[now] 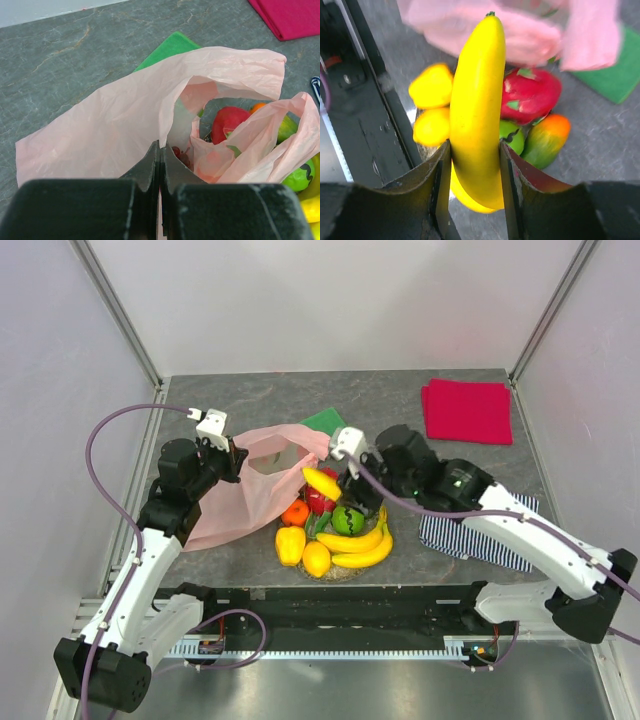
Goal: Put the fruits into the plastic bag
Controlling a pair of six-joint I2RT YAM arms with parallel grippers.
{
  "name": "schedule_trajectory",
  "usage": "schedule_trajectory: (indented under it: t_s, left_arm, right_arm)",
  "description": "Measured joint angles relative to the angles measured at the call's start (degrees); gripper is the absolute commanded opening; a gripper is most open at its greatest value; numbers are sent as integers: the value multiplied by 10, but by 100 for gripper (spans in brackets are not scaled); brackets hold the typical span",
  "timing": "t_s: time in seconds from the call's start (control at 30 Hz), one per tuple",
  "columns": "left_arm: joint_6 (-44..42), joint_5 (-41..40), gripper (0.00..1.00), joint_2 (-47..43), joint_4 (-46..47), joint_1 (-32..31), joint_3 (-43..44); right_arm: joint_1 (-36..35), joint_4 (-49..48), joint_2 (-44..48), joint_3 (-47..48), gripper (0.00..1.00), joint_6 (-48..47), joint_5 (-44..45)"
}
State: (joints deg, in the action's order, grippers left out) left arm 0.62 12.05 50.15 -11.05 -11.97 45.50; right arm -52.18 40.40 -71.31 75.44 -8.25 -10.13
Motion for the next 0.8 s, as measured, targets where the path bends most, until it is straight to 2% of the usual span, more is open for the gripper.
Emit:
schedule_trajectory:
  t_s: [0.1,0.27,0.43,0.8]
  left_arm:
    - [0,0,1,1,0,0,0]
    - [0,0,2,1,0,0,0]
    - [0,3,2,1,0,0,0]
    - [0,7,1,3,0,0,0]
  right_arm:
    - [38,-41,22,15,20,14,-48]
    - [54,-189,40,16,19,53,-166]
    - [68,-343,-19,17,18,93,-259]
    - [100,-532,-159,17,19,181,-338]
